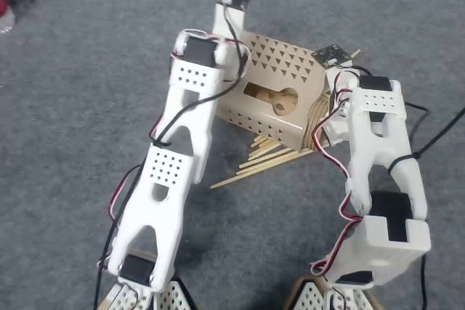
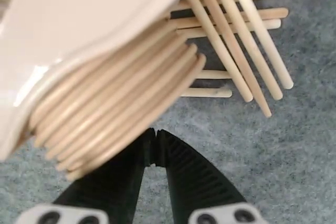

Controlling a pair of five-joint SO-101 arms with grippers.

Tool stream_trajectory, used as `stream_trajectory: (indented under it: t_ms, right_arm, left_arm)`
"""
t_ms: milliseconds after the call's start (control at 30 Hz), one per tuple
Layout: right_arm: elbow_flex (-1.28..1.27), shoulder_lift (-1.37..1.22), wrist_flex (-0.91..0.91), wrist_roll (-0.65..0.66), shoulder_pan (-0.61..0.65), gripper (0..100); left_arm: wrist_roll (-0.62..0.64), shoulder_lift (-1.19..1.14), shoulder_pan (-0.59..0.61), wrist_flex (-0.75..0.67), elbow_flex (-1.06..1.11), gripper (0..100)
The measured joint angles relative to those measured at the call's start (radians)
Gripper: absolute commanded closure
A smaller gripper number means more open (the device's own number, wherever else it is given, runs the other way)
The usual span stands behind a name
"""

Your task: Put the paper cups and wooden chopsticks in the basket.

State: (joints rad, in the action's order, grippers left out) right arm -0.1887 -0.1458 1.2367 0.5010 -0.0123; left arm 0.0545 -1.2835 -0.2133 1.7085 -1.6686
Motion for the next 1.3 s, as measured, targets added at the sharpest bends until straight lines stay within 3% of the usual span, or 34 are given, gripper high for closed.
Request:
stream_trajectory:
  t_ms: [433,600,967,1300]
  right_arm:
    - [0.0,0.0,0.0,0.0,0.002,99.1]
    - [0.0,0.0,0.0,0.0,0.002,99.1]
    - [0.008,0.023,-0.002,-0.002,0.032,99.1]
    - [0.006,0.212,0.0,0.0,0.031,99.1]
  left_arm:
    - [0.009,-0.011,0.08,-0.057,-0.005,83]
    - [-0.049,-0.02,0.103,-0.063,-0.009,83]
    - [-0.069,-0.077,0.302,-0.106,0.0,83]
    - [-0.109,-0.084,0.302,-0.107,0.0,83]
